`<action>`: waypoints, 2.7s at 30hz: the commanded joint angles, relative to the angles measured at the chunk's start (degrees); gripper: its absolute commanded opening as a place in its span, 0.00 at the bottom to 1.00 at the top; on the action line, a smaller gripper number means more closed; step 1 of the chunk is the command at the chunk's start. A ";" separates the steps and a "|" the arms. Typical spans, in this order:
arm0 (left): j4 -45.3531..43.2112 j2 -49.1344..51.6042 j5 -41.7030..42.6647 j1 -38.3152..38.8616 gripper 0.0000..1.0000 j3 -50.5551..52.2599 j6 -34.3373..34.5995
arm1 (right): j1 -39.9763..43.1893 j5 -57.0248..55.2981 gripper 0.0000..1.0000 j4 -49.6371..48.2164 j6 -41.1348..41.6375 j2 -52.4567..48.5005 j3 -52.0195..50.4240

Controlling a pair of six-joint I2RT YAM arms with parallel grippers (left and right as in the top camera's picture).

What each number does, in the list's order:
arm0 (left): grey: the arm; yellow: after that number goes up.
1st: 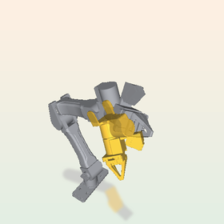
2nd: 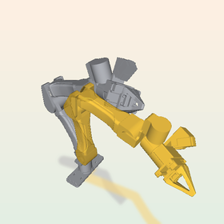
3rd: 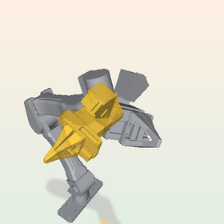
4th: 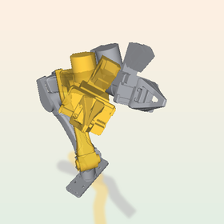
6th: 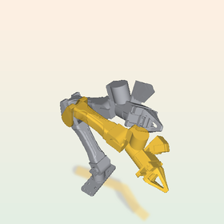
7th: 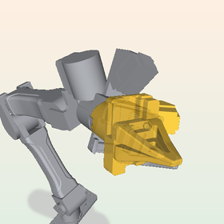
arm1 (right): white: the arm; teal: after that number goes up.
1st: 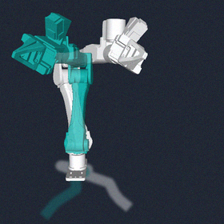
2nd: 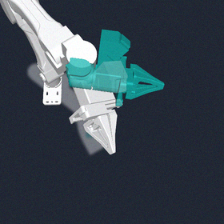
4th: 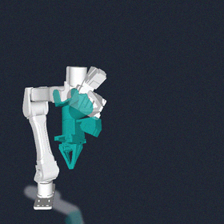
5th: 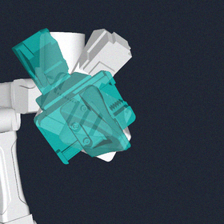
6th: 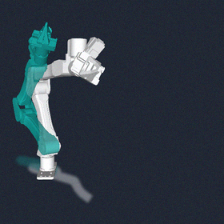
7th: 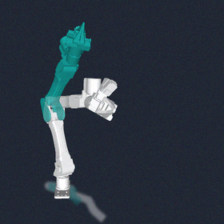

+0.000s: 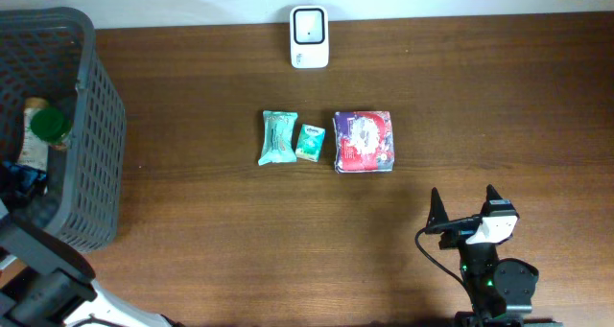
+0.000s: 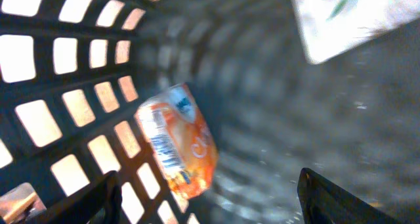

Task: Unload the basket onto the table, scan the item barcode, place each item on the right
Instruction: 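Reach the left gripper into the basket and grasp the orange pack, then carry the orange pack out and set it between Kleenex and pink packs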

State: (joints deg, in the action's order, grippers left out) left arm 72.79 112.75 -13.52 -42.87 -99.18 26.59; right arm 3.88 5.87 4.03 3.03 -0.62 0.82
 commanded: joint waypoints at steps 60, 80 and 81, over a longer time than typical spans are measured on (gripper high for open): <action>4.42 18.23 26.80 69.31 0.00 -33.24 -6.49 | 0.28 -0.50 0.99 0.04 0.20 0.37 -0.50; 7.67 25.99 24.83 68.76 0.68 -43.87 -6.56 | 0.28 -0.50 0.99 0.04 0.20 0.37 -0.50; 10.45 25.99 24.79 67.14 0.69 -49.59 -6.58 | 0.28 -0.50 0.99 0.07 0.20 0.37 -0.50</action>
State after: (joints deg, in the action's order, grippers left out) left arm 79.40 139.26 11.22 28.49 -136.27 20.51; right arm 3.88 5.85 4.03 3.03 -0.62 0.82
